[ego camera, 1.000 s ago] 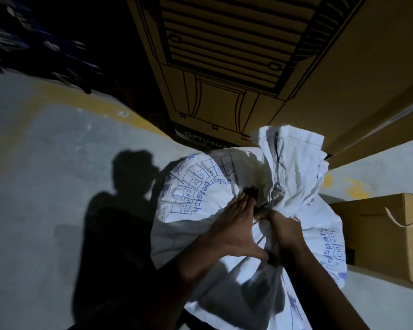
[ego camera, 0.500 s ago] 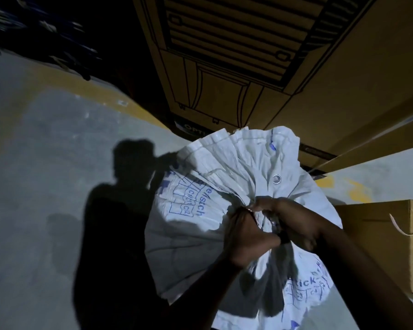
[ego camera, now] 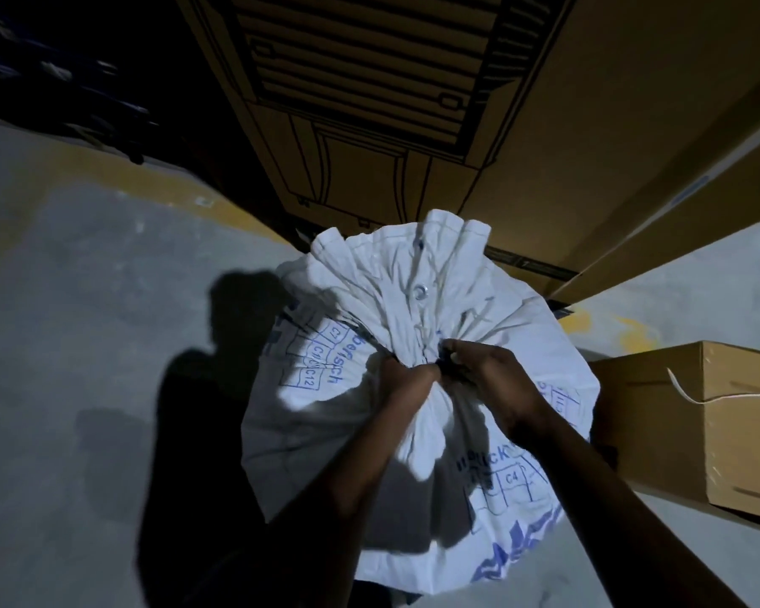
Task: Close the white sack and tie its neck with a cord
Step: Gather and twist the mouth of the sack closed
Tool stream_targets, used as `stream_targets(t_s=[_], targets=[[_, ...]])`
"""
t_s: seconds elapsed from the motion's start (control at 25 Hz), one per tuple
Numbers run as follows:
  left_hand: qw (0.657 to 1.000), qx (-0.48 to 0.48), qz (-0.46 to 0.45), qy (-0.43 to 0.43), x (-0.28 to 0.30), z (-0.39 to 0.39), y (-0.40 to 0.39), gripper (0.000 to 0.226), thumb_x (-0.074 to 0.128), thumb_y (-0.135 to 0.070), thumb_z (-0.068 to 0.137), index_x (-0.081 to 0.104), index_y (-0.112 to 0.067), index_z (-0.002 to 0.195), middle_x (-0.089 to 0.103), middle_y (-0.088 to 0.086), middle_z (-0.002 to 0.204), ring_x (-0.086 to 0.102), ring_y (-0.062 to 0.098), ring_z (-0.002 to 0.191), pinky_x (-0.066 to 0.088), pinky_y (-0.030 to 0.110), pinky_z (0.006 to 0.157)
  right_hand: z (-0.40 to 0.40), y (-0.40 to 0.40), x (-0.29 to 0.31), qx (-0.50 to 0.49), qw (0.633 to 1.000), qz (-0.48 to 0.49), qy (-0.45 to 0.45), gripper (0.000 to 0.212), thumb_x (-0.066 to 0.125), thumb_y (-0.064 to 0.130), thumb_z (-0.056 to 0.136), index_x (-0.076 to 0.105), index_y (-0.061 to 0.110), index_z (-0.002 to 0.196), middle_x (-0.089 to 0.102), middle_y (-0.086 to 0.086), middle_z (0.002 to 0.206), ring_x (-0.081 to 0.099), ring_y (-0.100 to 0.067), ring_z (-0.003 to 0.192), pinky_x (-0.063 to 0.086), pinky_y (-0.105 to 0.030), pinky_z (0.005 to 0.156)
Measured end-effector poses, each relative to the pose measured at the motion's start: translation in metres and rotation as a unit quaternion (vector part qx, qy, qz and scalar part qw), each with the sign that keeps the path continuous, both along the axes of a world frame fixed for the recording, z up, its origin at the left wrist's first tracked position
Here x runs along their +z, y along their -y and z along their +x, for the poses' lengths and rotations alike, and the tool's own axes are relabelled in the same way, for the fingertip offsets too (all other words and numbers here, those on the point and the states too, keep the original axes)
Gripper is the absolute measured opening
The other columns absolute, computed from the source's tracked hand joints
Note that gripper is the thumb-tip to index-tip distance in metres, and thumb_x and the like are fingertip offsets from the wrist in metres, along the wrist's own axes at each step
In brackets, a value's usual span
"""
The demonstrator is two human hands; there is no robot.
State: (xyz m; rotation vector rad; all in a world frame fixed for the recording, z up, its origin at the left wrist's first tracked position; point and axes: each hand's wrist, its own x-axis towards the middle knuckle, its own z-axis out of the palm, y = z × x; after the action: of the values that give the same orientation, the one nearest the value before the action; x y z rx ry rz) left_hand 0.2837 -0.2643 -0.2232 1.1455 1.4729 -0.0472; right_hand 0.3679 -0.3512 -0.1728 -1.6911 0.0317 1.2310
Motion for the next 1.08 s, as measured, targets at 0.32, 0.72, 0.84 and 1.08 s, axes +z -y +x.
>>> stream_targets(t_s=[0.32, 0.72, 0.84, 1.08], targets=[[0.999, 0.036, 0.037, -0.011, 0.017, 0.007, 0.005, 0.045, 0.086, -0.011, 0.074, 0.071, 0.003, 0.115, 0.073, 0.014, 0.116, 0.069, 0.024, 0.102, 0.039, 0.015, 0.057, -0.024, 0.06, 0.016, 0.059, 0.97, -0.014, 0.237, 0.045, 0.066, 0.014, 0.096, 0.072, 0.058, 0.098, 0.069, 0.046, 0.094, 0.063, 0.021, 0.101, 0.047, -0.008, 0.091], [0.975, -0.112, 0.151, -0.116, 0.014, 0.012, 0.015, 0.048, 0.079, -0.043, 0.062, 0.074, -0.008, 0.096, 0.075, 0.009, 0.094, 0.072, 0.029, 0.096, 0.057, 0.034, 0.08, -0.002, 0.145, 0.029, -0.023, 0.924, -0.043, 0.38, 0.056, 0.068, 0.031, 0.093, 0.056, 0.027, 0.148, 0.059, 0.014, 0.147, 0.052, 0.003, 0.134, 0.044, -0.023, 0.109], [0.967, -0.147, 0.153, -0.144, 0.022, 0.014, 0.017, 0.047, 0.078, -0.043, 0.065, 0.067, -0.003, 0.087, 0.067, 0.006, 0.075, 0.069, 0.028, 0.083, 0.054, 0.032, 0.072, 0.01, 0.172, 0.042, -0.04, 0.894, -0.081, 0.44, 0.058, 0.069, 0.034, 0.093, 0.055, 0.02, 0.148, 0.059, 0.01, 0.146, 0.054, -0.009, 0.136, 0.048, -0.027, 0.105], [0.922, -0.252, 0.212, -0.205, 0.015, 0.017, 0.025, 0.06, 0.073, -0.051, 0.063, 0.069, -0.008, 0.105, 0.072, 0.011, 0.106, 0.07, 0.031, 0.102, 0.054, 0.033, 0.083, 0.043, 0.22, 0.029, 0.006, 0.829, -0.235, 0.507, 0.068, 0.075, 0.025, 0.092, 0.046, 0.013, 0.153, 0.057, -0.014, 0.152, 0.064, -0.041, 0.124, 0.056, -0.05, 0.099]])
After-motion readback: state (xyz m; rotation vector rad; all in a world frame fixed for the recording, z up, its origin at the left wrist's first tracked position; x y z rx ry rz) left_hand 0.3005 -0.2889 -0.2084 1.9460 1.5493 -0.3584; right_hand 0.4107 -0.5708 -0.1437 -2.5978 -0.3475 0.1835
